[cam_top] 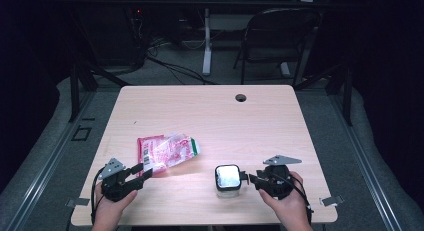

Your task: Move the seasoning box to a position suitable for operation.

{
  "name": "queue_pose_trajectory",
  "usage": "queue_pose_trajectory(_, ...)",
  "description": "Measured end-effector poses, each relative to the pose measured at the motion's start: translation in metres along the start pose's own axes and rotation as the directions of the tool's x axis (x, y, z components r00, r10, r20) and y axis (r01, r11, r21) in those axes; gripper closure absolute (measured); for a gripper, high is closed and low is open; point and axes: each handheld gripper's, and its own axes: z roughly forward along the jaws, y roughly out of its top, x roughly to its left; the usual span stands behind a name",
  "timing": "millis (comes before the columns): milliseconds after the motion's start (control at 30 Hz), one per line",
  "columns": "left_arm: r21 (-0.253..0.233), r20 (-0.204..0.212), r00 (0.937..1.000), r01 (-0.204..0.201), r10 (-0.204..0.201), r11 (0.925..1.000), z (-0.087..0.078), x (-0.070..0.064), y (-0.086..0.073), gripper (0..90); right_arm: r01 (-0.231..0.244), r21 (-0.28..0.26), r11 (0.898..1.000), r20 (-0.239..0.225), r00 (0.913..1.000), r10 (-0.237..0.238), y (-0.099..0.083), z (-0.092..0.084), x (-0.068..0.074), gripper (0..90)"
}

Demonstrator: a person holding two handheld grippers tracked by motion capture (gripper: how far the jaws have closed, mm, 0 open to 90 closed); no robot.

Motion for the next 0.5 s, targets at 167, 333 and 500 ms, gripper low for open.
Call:
queue_pose_trajectory(167, 0.023, -0.003, 1.0000, 0.005, -0.005, 0.9997, 0.006, -0.007, 0.007, 50.7, 0.000, 0.008, 1.000, -0.015, 0.9999, 0.000, 0.017, 0.000, 0.001, 67.6)
queue_pose_trajectory(333, 0.038, -0.015, 0.9997, -0.017, 0.018, 0.9991, 0.010, -0.017, 0.017, 49.6, 0.001, -0.005, 1.000, -0.017, 0.9999, -0.001, 0.032, 0.002, 0.005, 66.8)
queue_pose_trajectory(500, 0.039, -0.018, 0.9987, -0.048, 0.048, 0.9981, 0.014, -0.029, 0.029, 48.8, -0.003, 0.021, 1.000, -0.015, 0.9999, 0.003, 0.036, 0.006, 0.012, 67.8)
